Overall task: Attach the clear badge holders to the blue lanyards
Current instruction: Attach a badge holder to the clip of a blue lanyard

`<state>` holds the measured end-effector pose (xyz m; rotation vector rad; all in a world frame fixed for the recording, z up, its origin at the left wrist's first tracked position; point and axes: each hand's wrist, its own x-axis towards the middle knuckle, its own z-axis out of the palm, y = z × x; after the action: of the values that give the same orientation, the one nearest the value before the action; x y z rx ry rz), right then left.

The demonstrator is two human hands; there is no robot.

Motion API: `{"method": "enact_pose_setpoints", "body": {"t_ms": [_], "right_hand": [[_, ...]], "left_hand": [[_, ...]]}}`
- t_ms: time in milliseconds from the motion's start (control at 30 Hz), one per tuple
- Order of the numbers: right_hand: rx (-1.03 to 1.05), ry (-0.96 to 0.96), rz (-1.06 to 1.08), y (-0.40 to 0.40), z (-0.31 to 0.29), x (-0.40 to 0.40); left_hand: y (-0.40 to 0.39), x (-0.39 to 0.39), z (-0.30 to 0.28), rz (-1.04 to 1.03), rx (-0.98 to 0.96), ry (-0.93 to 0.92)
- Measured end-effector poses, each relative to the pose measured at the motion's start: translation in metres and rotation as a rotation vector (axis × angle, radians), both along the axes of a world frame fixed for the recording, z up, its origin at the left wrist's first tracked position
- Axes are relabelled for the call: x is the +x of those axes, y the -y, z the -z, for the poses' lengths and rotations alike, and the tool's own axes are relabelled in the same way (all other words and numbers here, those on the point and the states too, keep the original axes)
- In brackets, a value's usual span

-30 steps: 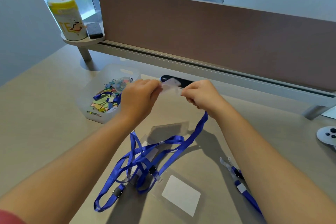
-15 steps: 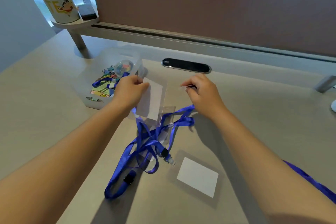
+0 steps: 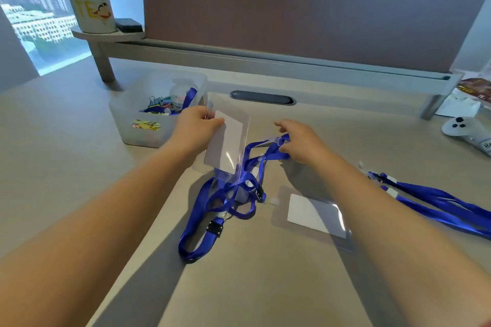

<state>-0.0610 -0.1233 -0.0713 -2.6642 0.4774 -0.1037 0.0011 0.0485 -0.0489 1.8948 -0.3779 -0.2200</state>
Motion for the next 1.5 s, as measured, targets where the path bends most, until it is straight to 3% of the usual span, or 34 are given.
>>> {"method": "enact_pose_setpoints", "body": {"t_ms": [200,600,867,1133,1267,1367,1500], "right_hand": [[-0.124,-0.193,-0.017,0.006,0.01,0.023],[-0.278,-0.343,-0.121,0.018,0.02,0.057],[-0.219,-0.215,-0.1,0.023,-0.002,0.056],[-0.32,-0.059,0.025,0.019,-0.051,0.048],[-0.159,0.12,0.074,0.002,-0.074,0.055],[0.22,0.285,0.108,-0.018,-0.088,0.072],[0.515,0.424,0.127,-0.056,-0.103,0.104]], "left_hand": [[0.006,0.008,0.008,-0.003,0.001,-0.012],[0.016,0.035,0.023,-0.042,0.01,-0.036],[0.005,0.044,0.021,-0.099,0.008,-0.029],[-0.008,0.042,0.0,-0.126,0.032,0.074],[-0.027,0.043,-0.012,-0.154,0.018,0.107],[-0.048,0.048,-0.02,-0.216,-0.032,0.085],[-0.081,0.061,-0.028,-0.283,-0.099,0.048]]}}
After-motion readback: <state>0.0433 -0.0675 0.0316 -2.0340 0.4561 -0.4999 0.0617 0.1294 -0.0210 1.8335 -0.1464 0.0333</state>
